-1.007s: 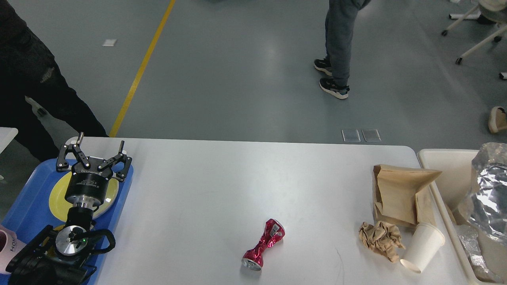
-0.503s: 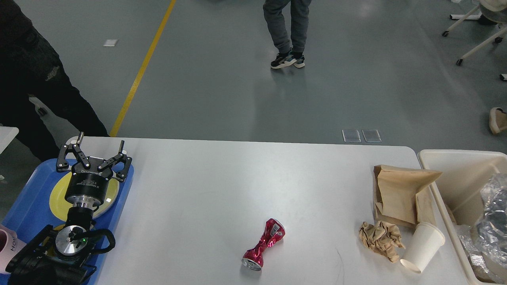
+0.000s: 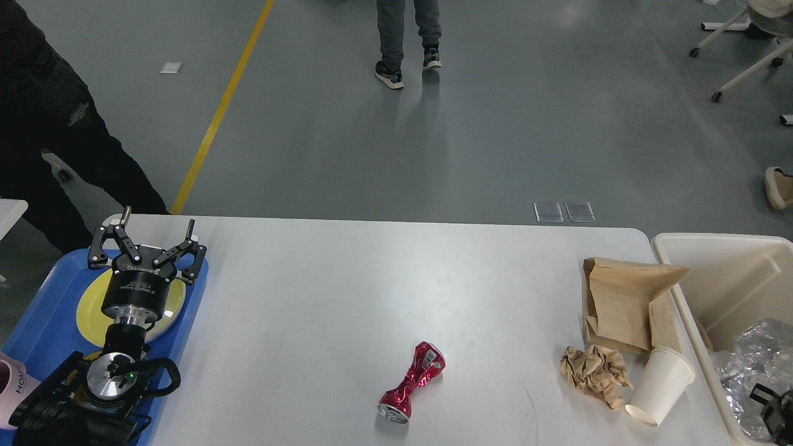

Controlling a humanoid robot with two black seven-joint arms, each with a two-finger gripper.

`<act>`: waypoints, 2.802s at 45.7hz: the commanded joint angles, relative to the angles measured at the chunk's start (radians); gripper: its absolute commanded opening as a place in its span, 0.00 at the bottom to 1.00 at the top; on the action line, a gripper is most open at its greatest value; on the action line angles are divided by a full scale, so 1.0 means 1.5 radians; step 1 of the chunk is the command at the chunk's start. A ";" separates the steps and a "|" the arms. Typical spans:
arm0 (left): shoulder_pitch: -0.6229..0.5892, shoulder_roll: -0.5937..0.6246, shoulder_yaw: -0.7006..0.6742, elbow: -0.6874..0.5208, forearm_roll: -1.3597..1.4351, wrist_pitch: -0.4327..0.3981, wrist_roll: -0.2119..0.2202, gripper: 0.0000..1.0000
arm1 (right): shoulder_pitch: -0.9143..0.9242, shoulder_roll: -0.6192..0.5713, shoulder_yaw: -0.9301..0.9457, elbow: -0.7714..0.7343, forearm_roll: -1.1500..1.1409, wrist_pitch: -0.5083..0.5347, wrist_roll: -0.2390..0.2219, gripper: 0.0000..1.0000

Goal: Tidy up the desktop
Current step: 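Raise the right gripper out of the white bin, then move the right gripper over the brown paper box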

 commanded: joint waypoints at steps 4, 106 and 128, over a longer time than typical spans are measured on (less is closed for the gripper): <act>0.000 0.000 0.000 0.000 0.000 0.000 0.001 0.96 | 0.000 0.005 -0.001 0.002 0.000 -0.078 0.004 1.00; 0.001 0.000 0.000 0.000 0.000 0.000 0.000 0.96 | 1.353 0.026 -0.360 1.127 0.001 0.325 0.081 1.00; 0.001 0.000 0.000 0.000 0.000 0.000 0.000 0.96 | 1.244 0.014 -0.397 1.073 -0.008 0.239 0.067 1.00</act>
